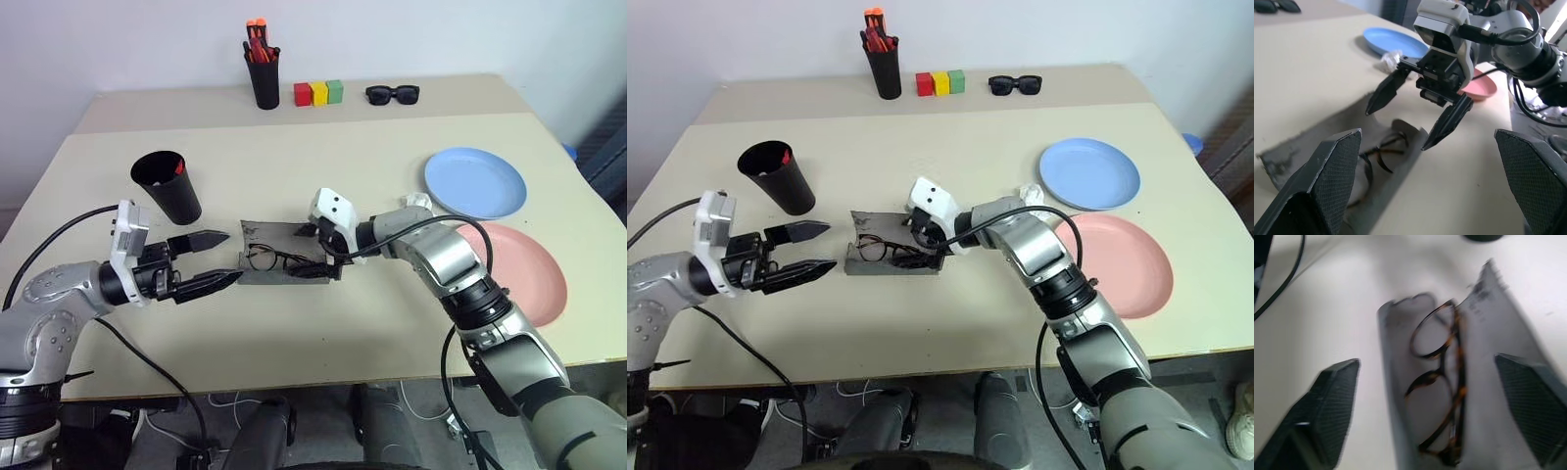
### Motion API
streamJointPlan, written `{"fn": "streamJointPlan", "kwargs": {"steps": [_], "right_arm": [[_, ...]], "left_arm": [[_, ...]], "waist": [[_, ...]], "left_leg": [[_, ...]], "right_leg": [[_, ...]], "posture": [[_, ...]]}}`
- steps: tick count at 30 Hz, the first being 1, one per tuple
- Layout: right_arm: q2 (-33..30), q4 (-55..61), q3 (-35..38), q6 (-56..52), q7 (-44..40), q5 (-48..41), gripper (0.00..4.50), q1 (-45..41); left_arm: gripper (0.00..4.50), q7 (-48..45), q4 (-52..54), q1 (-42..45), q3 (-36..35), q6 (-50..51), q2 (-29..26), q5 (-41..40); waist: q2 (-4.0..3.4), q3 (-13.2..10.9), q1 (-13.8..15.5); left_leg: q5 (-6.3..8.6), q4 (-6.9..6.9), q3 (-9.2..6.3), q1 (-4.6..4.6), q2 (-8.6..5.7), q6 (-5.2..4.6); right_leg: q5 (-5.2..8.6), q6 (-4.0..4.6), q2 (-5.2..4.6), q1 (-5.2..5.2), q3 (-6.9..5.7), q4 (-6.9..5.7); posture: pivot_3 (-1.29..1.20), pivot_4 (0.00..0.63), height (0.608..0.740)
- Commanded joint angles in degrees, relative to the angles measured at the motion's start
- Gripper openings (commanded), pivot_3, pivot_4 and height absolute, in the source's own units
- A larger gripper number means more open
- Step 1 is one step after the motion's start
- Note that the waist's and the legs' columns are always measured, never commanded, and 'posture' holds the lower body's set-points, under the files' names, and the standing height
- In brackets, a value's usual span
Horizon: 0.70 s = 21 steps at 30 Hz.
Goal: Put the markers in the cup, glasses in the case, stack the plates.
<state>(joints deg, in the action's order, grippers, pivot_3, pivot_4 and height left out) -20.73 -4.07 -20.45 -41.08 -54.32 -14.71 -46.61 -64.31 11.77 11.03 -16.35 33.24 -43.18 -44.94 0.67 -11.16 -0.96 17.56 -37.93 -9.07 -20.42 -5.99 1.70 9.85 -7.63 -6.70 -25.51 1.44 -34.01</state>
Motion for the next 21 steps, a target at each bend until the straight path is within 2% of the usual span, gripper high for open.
{"fn": "streamJointPlan", "kwargs": {"steps": [1, 4, 5, 7, 11, 14, 21], "right_arm": [[2.3, 1.2, 7.5, -0.9, 2.7, -3.9, 4.47, -1.8], [3.4, 2.4, 14.4, -1.7, 4.9, -8.1, 4.47, -0.6], [3.5, 2.2, 16.3, -2.6, 6.0, -9.2, 4.5, -0.4], [-0.3, 3.2, 18.7, -3.2, 4.0, -10.6, 4.5, 2.0], [-10.3, 7.6, 23.0, -4.9, -1.7, -14.5, 4.5, 8.4], [-12.3, 10.5, 23.1, -6.4, -0.6, -15.6, 4.5, 10.7], [-11.7, 16.2, 24.2, -6.8, 3.8, -17.1, 4.5, 14.4]], "left_arm": [[4.5, 2.2, -2.0, 3.7, 1.3, -4.6, 1.8, 3.6], [4.5, 5.2, -4.8, 9.0, 2.7, -8.2, 5.0, 6.4], [4.24, 5.6, -5.6, 10.7, 2.9, -9.1, 6.1, 6.6], [3.66, 7.2, -8.3, 15.8, 3.6, -8.6, 8.6, 6.0], [1.65, 11.6, -23.0, 27.1, 12.7, -14.5, 11.5, 19.8], [0.13, 14.2, -31.1, 33.5, 15.0, -14.6, 13.8, 23.9], [0.05, 14.8, -48.4, 43.2, 23.5, -14.2, 15.5, 35.7]], "waist": [[0.0, 0.0, 0.2], [0.01, 0.0, 0.4], [0.02, 0.0, 0.3], [0.02, 0.0, 0.7], [0.05, 0.0, 1.6], [0.02, 0.0, 0.4], [0.02, 0.0, -0.2]], "left_leg": [[-0.01, 0.0, -0.01, -0.01, 0.0, 0.02], [-0.03, -0.01, -0.04, -0.04, -0.03, 0.05], [-0.03, -0.01, -0.05, -0.04, -0.04, 0.05], [-0.03, -0.01, -0.04, -0.05, -0.07, 0.05], [-0.03, -0.03, -0.12, -0.08, -0.17, 0.04], [0.0, -0.02, 0.09, -0.05, -0.13, -0.01], [0.0, 0.01, 0.11, -0.06, -0.08, -0.01]], "right_leg": [[-0.01, 0.01, 0.0, 0.0, 0.0, 0.0], [-0.04, 0.04, 0.0, 0.02, -0.01, 0.03], [-0.05, 0.05, 0.0, 0.03, -0.01, 0.04], [-0.05, 0.05, -0.02, 0.02, -0.01, 0.06], [-0.05, 0.04, -0.02, 0.11, -0.11, 0.16], [-0.06, 0.02, 0.01, 0.1, -0.05, 0.29], [-0.06, 0.01, 0.03, 0.06, -0.03, 0.28]], "posture": [[0.0, 0.15, 0.74], [0.0, 0.15, 0.74], [0.0, 0.15, 0.74], [0.0, 0.15, 0.74], [0.0, 0.15, 0.74], [0.0, 0.15, 0.74], [0.0, 0.15, 0.74]]}}
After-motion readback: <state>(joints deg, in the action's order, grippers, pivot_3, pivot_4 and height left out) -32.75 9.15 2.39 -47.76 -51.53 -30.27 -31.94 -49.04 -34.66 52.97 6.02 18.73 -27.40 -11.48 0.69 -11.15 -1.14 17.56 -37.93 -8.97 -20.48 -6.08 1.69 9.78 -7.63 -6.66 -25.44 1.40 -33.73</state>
